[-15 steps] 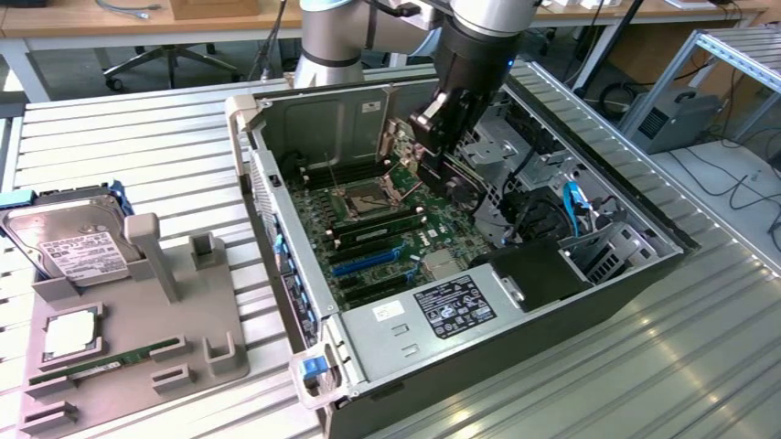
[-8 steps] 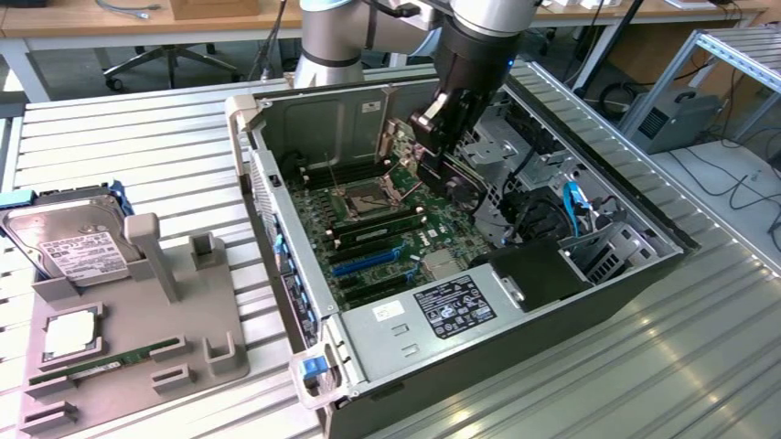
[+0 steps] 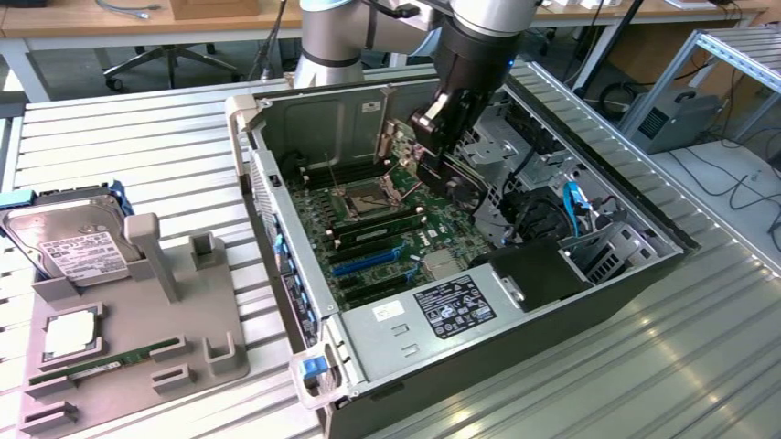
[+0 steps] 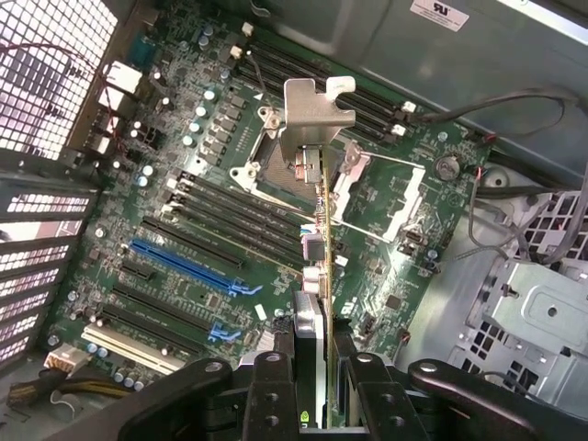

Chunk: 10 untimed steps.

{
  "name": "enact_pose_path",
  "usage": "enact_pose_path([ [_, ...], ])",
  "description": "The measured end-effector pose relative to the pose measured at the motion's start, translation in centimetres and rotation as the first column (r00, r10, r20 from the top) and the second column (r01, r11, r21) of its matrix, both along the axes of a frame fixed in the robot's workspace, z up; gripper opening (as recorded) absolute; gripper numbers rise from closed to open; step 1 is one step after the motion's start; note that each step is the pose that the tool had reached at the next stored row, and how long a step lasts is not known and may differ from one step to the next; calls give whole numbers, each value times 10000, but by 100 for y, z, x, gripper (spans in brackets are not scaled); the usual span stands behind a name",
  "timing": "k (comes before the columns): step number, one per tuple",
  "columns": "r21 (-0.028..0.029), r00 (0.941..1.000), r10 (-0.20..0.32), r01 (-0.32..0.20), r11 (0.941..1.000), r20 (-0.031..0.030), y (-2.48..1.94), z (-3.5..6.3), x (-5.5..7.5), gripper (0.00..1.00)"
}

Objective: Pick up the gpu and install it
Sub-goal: 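Insert the gpu into the slot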

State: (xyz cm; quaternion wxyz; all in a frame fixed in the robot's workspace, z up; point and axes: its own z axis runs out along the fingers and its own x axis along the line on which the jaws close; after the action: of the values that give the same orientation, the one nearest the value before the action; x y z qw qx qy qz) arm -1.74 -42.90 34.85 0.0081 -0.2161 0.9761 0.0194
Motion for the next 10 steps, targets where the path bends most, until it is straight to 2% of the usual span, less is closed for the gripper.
enact_pose_path([
  [10, 0, 9998, 219, -219, 9998, 0, 0, 0, 0, 27],
])
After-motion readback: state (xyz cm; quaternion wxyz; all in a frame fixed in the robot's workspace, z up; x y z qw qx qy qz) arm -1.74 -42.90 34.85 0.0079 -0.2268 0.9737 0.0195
